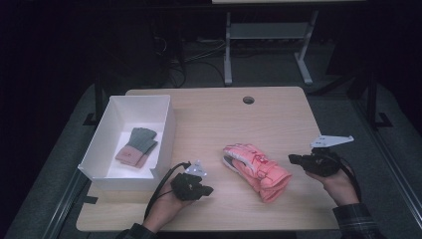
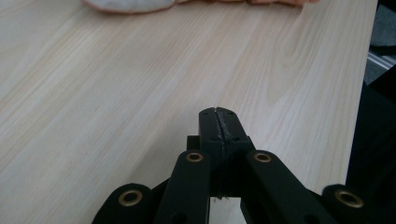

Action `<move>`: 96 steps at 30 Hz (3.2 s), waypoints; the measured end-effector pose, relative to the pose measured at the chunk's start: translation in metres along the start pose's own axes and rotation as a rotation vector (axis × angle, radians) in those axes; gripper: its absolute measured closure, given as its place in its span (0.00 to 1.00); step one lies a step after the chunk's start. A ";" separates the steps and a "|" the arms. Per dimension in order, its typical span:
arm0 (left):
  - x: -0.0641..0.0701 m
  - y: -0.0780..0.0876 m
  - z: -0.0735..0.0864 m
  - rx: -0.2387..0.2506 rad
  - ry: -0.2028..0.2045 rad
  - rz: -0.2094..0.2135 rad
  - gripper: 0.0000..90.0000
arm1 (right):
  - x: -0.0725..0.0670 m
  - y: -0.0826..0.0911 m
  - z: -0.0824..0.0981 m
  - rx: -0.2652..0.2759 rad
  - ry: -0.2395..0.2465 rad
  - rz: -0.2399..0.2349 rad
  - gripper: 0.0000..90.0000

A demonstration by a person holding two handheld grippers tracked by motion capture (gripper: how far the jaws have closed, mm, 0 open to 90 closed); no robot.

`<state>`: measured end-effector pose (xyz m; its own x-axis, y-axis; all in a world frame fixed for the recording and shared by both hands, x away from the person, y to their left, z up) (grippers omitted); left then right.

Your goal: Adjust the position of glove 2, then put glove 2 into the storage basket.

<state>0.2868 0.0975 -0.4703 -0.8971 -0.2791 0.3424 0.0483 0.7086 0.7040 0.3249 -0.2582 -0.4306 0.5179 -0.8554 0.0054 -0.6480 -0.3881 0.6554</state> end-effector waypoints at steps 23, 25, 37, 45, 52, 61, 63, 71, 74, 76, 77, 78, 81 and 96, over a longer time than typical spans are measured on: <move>-0.005 -0.054 -0.066 0.028 -0.053 0.033 1.00 | -0.012 -0.022 0.044 -0.123 0.069 -0.036 1.00; -0.007 -0.061 -0.070 0.020 -0.059 0.032 1.00 | -0.014 -0.024 0.044 -0.125 0.078 -0.046 1.00; -0.015 -0.066 -0.070 -0.001 -0.063 0.025 1.00 | -0.031 -0.027 0.046 -0.140 0.084 -0.124 1.00; -0.022 -0.060 -0.066 0.001 -0.049 0.021 1.00 | -0.058 -0.030 0.045 -0.149 0.104 -0.184 1.00; -0.028 -0.056 -0.060 -0.016 -0.049 0.019 1.00 | -0.082 -0.038 0.045 -0.170 0.142 -0.230 1.00; -0.037 -0.045 -0.053 -0.017 -0.034 0.004 1.00 | -0.116 -0.043 0.042 -0.149 0.186 -0.280 1.00; -0.037 -0.044 -0.052 -0.018 -0.033 0.006 1.00 | -0.125 -0.044 0.042 -0.151 0.200 -0.296 1.00; -0.040 -0.040 -0.050 -0.014 -0.009 0.007 1.00 | -0.151 -0.046 0.039 -0.132 0.249 -0.323 1.00; -0.041 -0.039 -0.050 -0.023 -0.013 0.000 1.00 | -0.151 -0.043 0.040 -0.138 0.260 -0.315 1.00; -0.042 -0.037 -0.050 -0.025 -0.014 -0.005 1.00 | -0.145 -0.039 0.041 -0.136 0.258 -0.299 1.00; -0.043 -0.035 -0.050 -0.016 -0.006 -0.008 1.00 | -0.143 -0.036 0.041 -0.139 0.248 -0.290 1.00; -0.044 -0.034 -0.050 -0.008 -0.004 -0.012 1.00 | -0.137 -0.032 0.041 -0.135 0.233 -0.277 1.00; -0.045 -0.024 -0.050 0.013 0.015 -0.023 1.00 | -0.121 -0.022 0.038 -0.101 0.196 -0.249 1.00; -0.049 0.000 -0.044 0.016 0.065 -0.037 0.99 | -0.086 -0.021 -0.001 0.034 0.102 -0.179 1.00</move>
<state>0.3496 0.0825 -0.4599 -0.8678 -0.3467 0.3561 0.0080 0.7067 0.7074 0.2945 -0.1760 -0.4445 0.6793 -0.7332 -0.0307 -0.5584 -0.5436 0.6267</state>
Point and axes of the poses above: each handheld gripper's, and its own axes: y roughly backward along the jaws, z roughly out of its underside, x roughly to its right, the point moved 4 cm from there along -y, roughly forward along the jaws, and after that the axes turned 13 degrees about z, right-handed, at the moved point
